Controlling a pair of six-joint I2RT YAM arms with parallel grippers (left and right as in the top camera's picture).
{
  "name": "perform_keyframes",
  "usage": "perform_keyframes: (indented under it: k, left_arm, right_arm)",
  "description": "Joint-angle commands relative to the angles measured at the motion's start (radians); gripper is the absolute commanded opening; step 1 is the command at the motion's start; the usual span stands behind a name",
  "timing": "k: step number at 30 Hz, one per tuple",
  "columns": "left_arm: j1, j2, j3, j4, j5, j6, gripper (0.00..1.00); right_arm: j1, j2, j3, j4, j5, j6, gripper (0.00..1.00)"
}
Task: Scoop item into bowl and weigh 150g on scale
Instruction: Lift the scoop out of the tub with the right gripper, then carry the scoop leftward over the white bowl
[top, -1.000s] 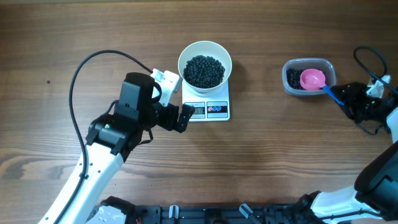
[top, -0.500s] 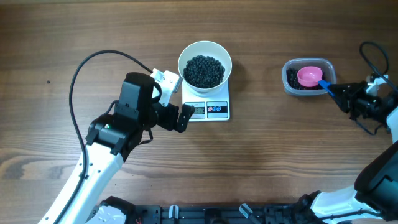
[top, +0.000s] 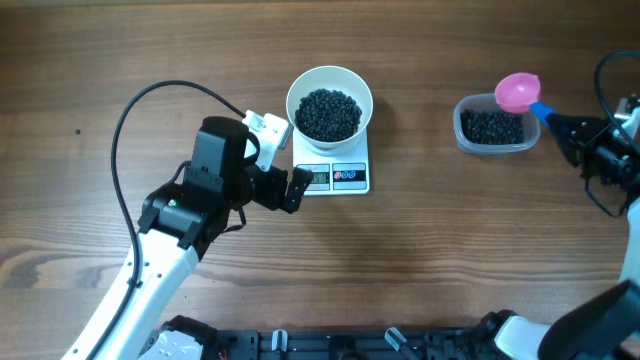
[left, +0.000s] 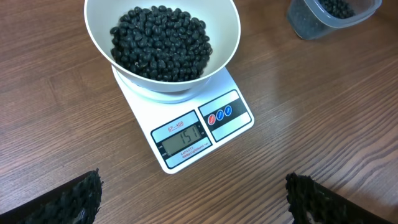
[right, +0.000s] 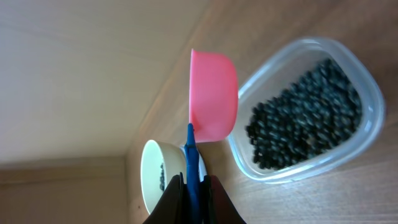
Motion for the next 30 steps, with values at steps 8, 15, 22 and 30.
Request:
perform_keyframes:
  k: [8,15,22,30]
  left_arm:
    - [-0.003,0.003,0.013,0.003,-0.006,0.02,1.0]
    - [-0.003,0.003,0.013,0.003,-0.006,0.02,1.0]
    - [-0.003,0.003,0.013,0.003,-0.006,0.02,1.0]
    - [-0.003,0.003,0.013,0.003,-0.006,0.02,1.0]
  right_arm:
    - [0.177,-0.224,0.02,0.51,-0.018,0.176,0.04]
    - [0.514,-0.218,0.024,0.653,0.205,-0.055,0.04]
    - [0.691,-0.028,0.341,0.159,0.322,-0.464,0.04]
    - [0.923,0.199,0.592,-0.218,0.542,-0.776,0.04]
